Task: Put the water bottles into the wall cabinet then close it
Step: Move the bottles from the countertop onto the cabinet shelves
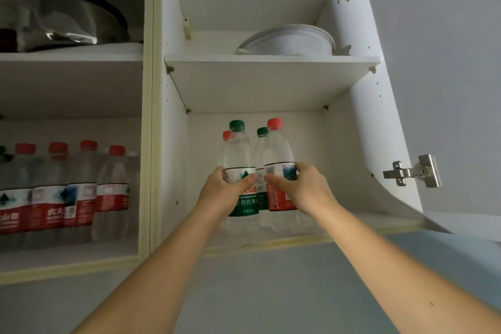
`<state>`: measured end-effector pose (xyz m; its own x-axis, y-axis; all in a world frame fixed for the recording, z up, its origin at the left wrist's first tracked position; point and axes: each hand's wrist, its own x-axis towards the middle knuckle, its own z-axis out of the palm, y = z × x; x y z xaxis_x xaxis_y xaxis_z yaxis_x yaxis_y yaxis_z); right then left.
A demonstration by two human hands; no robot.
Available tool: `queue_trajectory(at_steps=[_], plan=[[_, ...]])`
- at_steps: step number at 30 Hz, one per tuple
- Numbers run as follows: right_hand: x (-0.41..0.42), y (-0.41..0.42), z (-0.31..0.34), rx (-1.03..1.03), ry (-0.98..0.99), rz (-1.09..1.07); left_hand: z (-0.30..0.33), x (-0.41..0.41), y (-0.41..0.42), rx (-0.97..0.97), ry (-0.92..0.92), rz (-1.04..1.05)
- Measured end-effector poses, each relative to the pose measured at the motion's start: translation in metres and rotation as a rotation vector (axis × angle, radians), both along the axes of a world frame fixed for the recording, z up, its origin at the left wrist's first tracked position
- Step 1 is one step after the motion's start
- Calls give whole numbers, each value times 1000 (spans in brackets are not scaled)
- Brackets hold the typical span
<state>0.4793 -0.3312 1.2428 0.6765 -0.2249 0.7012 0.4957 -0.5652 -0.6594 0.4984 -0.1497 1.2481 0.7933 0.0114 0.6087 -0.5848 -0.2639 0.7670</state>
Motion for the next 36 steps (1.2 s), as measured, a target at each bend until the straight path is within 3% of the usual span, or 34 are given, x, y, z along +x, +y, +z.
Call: queue_trajectory(at_steps=[5, 13, 21, 24, 27, 31, 33, 36], plan=[[11, -1, 4, 22, 14, 8, 8, 8, -15, 82, -12, 73], [13, -4, -1, 45, -12, 57, 1, 11, -17, 45, -24, 107], [-1, -10, -10, -91, 50, 17, -8, -5, -4, 233, -85, 231], [-17, -13, -17, -107, 48, -67, -11, -23, 9, 264, -169, 282], [-39, -5, -31, -125, -110, -179, -14, -47, 19, 288, -281, 323], [-76, 16, -65, -197, -345, -165, -31, -81, 37, 295, -418, 312], [-91, 25, -88, -231, -348, -129, -48, -96, 43, 253, -478, 249], [-103, 32, -131, -261, -181, -80, -82, -115, 51, 237, -537, 152]])
